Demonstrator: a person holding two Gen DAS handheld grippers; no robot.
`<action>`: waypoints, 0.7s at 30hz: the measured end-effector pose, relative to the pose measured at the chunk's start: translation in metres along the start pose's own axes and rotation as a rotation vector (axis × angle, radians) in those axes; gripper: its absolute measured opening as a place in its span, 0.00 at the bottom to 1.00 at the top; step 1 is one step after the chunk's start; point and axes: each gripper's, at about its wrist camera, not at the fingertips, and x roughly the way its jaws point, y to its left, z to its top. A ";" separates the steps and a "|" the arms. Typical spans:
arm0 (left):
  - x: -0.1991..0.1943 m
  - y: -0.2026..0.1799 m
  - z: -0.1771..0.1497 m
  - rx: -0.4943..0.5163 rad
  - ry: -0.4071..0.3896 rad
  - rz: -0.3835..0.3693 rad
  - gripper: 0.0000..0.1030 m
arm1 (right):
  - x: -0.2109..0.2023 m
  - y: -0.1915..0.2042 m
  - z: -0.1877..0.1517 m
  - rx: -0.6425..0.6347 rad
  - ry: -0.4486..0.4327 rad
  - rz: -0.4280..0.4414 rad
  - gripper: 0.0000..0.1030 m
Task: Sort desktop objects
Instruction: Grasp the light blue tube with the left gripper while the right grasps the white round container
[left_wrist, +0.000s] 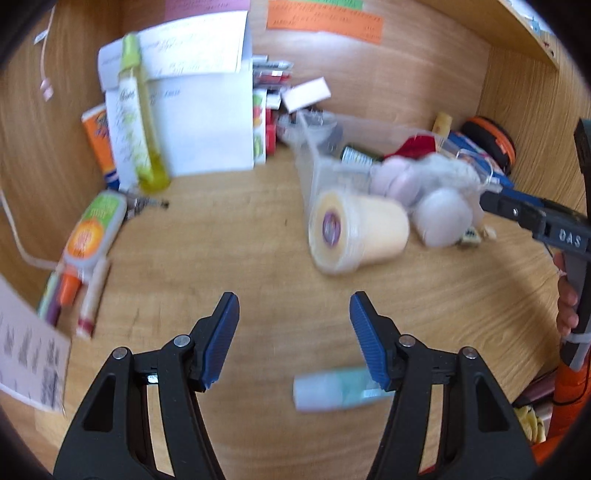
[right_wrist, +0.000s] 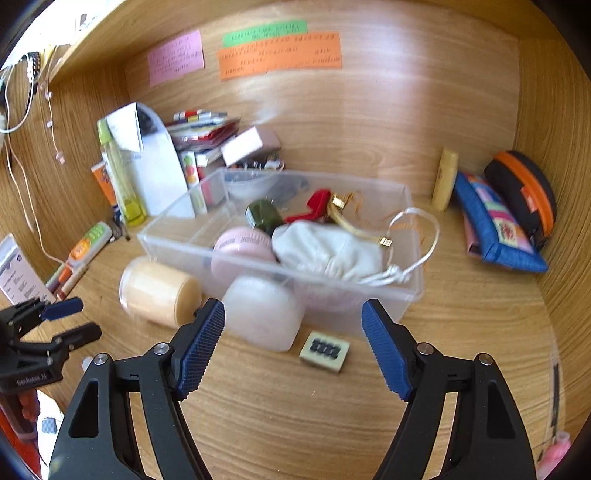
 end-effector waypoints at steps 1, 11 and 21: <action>0.000 0.000 -0.005 -0.007 0.010 -0.004 0.60 | 0.003 0.001 -0.003 0.003 0.013 0.004 0.72; -0.007 -0.007 -0.040 -0.047 0.052 -0.062 0.61 | 0.025 0.009 -0.017 0.039 0.092 0.036 0.72; -0.008 -0.017 -0.046 -0.020 0.063 -0.087 0.67 | 0.048 0.024 -0.015 0.012 0.126 0.011 0.72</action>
